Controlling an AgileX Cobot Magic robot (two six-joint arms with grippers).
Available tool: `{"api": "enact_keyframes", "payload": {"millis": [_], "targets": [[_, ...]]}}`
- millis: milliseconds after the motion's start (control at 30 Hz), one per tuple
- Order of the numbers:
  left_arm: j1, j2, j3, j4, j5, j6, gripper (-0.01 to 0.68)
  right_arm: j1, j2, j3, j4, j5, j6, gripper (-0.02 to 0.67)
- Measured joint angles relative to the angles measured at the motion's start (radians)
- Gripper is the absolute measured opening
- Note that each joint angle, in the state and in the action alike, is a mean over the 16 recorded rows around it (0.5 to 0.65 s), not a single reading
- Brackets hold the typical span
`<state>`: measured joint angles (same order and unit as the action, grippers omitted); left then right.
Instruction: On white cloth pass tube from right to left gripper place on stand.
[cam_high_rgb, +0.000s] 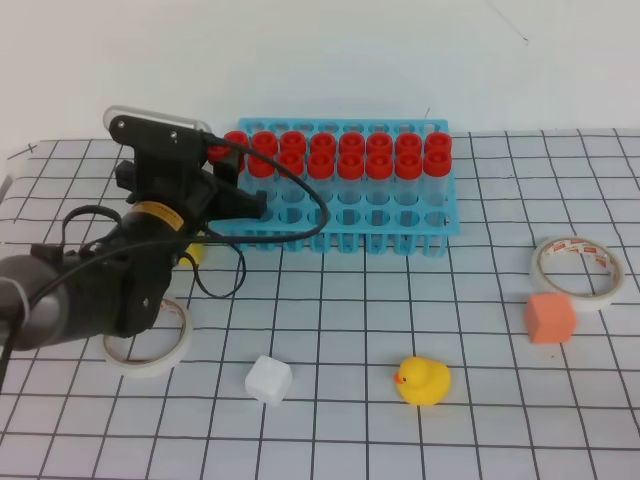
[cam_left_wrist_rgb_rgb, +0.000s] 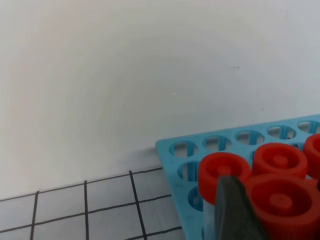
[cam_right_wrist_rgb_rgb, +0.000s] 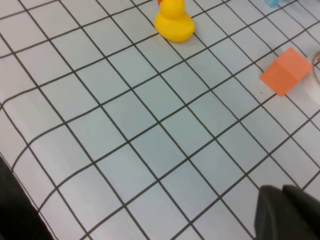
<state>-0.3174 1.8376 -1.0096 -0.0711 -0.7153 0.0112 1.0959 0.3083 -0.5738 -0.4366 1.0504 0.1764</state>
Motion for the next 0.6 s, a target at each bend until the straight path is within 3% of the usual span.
{"api": "enact_keyframes", "payload": {"millis": [233,600], "targets": [[0.000,0.012,0.000,0.024,0.007,-0.018,0.291,0.000,0.000,0.000,0.000,0.000,0.000,-0.001],[0.001,-0.034,0.000,0.060,0.052,-0.044,0.430,0.000,0.000,0.000,0.000,0.000,0.000,-0.001]]}}
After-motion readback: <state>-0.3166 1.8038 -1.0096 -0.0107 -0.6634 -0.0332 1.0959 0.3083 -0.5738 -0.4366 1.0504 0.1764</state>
